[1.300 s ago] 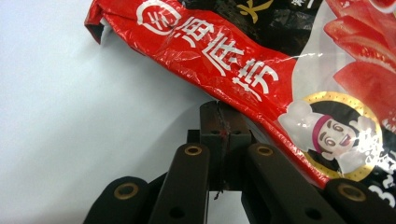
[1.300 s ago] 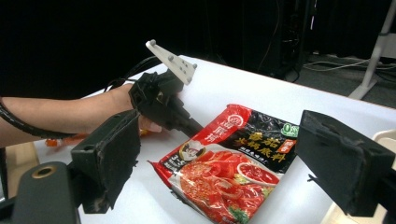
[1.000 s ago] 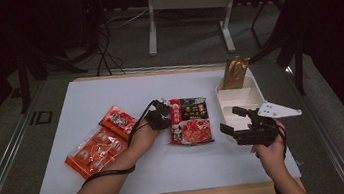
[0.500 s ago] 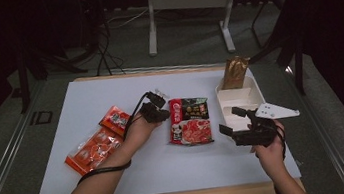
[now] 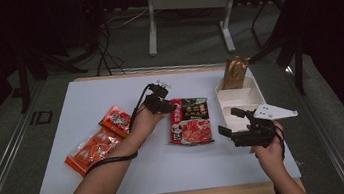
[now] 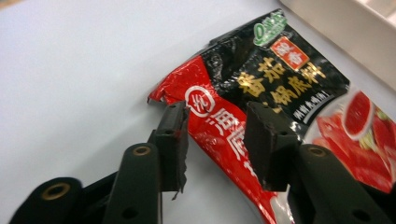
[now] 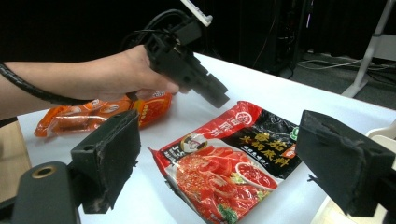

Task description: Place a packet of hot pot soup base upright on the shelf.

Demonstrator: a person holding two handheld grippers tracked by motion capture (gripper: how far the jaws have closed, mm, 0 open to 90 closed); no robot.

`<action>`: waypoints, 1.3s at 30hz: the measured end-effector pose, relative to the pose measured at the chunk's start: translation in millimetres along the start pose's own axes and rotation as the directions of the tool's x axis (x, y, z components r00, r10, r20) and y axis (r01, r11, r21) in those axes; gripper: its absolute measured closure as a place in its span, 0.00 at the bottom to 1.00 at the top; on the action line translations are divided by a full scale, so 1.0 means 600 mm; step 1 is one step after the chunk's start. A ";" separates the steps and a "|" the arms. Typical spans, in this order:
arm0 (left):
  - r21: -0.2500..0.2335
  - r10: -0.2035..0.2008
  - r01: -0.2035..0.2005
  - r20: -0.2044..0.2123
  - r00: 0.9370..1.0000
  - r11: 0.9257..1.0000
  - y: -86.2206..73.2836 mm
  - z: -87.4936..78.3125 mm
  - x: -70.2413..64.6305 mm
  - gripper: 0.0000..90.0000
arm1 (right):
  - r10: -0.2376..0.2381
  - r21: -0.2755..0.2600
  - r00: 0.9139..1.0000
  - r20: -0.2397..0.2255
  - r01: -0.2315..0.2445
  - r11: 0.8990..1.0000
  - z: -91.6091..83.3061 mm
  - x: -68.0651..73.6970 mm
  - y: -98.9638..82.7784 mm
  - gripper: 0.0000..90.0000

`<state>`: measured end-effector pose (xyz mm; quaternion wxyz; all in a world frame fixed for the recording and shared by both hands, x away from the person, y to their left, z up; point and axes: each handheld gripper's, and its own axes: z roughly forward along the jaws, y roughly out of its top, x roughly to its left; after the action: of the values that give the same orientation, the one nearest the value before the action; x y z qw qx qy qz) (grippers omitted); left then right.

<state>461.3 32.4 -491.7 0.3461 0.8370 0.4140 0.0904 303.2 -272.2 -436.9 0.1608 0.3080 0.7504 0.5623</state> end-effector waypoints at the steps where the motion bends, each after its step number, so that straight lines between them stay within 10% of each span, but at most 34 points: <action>1: 0.001 -0.005 0.005 -0.002 1.000 1.000 0.000 0.004 0.002 0.65 | -0.003 0.002 1.000 0.002 0.003 1.000 0.000 0.000 0.000 0.16; 17: 0.007 -0.153 0.153 0.006 0.988 0.988 0.001 0.065 0.027 0.65 | -0.008 0.026 1.000 -0.012 0.008 1.000 0.007 -0.001 -0.006 0.16; 32: -0.008 -0.143 0.143 -0.060 0.988 0.990 -0.002 0.062 0.017 0.66 | -0.015 0.036 0.999 -0.028 0.016 0.999 0.011 0.002 -0.007 0.16; 39: -0.013 -0.202 0.202 -0.016 0.979 0.979 -0.001 0.063 0.033 0.65 | -0.021 0.042 0.999 -0.035 0.022 0.999 0.015 0.003 -0.008 0.16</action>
<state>490.2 28.2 -522.9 0.3548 0.7878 0.4993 0.0644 305.7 -265.2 -443.8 0.1471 0.2935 0.7682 0.5496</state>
